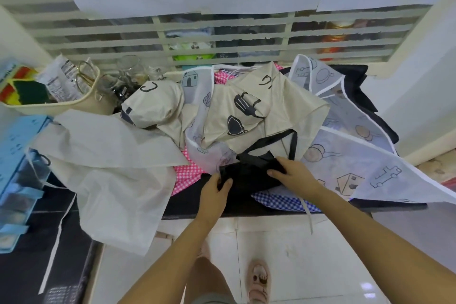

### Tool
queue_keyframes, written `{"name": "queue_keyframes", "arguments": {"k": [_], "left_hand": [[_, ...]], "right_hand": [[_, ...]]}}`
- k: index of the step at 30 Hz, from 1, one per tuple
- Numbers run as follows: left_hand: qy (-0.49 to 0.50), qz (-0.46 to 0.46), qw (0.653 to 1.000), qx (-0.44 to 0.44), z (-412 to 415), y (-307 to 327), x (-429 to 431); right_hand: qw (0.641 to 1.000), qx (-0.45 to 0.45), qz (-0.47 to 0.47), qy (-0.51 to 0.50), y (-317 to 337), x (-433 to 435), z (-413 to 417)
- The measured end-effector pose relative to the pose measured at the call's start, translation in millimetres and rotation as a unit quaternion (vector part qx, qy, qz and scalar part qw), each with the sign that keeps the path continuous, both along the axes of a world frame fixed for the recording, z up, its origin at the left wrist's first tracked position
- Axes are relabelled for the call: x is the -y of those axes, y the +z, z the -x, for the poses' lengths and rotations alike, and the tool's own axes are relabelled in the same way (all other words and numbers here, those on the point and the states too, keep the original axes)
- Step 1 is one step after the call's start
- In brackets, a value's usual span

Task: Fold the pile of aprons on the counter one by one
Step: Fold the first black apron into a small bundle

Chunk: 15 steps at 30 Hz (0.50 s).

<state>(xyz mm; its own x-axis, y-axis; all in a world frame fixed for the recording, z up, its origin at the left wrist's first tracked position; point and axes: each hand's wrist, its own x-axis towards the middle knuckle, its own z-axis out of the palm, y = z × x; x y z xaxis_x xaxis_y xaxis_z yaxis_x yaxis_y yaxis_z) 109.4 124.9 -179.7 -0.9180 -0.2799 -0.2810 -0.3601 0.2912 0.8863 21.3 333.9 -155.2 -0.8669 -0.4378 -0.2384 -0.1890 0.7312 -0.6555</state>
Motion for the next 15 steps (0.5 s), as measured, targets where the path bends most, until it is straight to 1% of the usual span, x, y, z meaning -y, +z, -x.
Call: {"name": "queue_keyframes", "arguments": {"k": [3,6,9,11,13,15], "left_hand": [[-0.026,0.087,0.996,0.025,4,2,-1],[-0.023,0.127,0.99,0.063,10,8,-6],[-0.042,0.208,0.976,0.053,15,12,-8],[-0.066,0.306,0.949,0.022,19,13,-8],[-0.114,0.4,0.909,-0.002,25,14,-7],[-0.168,0.442,0.881,0.0,35,15,-8]], "right_hand": [[0.999,-0.033,-0.003,0.012,-9,5,-7],[0.997,-0.071,-0.007,0.022,-12,7,-12],[0.997,-0.07,-0.005,0.009,-12,10,-13],[0.998,-0.065,-0.014,-0.009,-11,13,-12],[0.998,-0.047,-0.026,-0.046,-13,16,-8],[0.996,-0.045,-0.048,-0.068,-15,21,1]]}}
